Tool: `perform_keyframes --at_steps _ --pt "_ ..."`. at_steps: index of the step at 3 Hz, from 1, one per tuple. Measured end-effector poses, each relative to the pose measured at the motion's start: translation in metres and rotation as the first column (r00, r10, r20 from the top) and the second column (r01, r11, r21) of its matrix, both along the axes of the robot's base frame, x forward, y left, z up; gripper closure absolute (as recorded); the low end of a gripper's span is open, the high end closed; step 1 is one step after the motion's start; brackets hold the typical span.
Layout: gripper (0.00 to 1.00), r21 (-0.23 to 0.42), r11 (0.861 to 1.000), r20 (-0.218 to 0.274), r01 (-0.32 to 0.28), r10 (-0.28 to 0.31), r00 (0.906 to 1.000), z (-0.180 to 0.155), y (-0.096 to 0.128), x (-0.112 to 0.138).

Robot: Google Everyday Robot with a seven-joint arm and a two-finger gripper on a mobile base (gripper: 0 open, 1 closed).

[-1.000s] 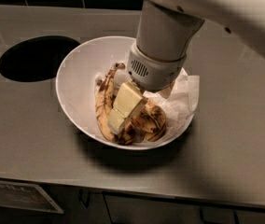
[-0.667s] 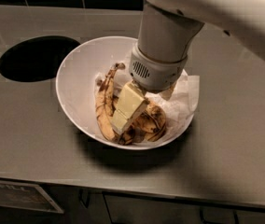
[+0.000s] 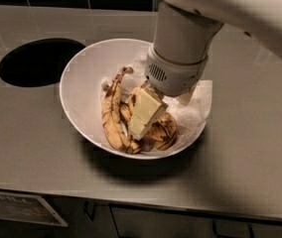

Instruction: Pick banana from white bowl

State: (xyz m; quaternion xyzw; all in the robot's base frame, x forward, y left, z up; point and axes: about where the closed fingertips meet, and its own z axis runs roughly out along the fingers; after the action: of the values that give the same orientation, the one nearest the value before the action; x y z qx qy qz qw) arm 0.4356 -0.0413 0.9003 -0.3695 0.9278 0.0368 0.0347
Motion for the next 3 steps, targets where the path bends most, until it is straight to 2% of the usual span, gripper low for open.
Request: perform_keyframes --at_steps 1,3 --pt "0.23 0.0 1.0 0.0 0.0 0.0 1.0 0.0 0.0 0.0" --pt "0.22 -0.007 0.999 -0.024 -0.047 0.047 0.9986 -0.015 0.016 0.004"
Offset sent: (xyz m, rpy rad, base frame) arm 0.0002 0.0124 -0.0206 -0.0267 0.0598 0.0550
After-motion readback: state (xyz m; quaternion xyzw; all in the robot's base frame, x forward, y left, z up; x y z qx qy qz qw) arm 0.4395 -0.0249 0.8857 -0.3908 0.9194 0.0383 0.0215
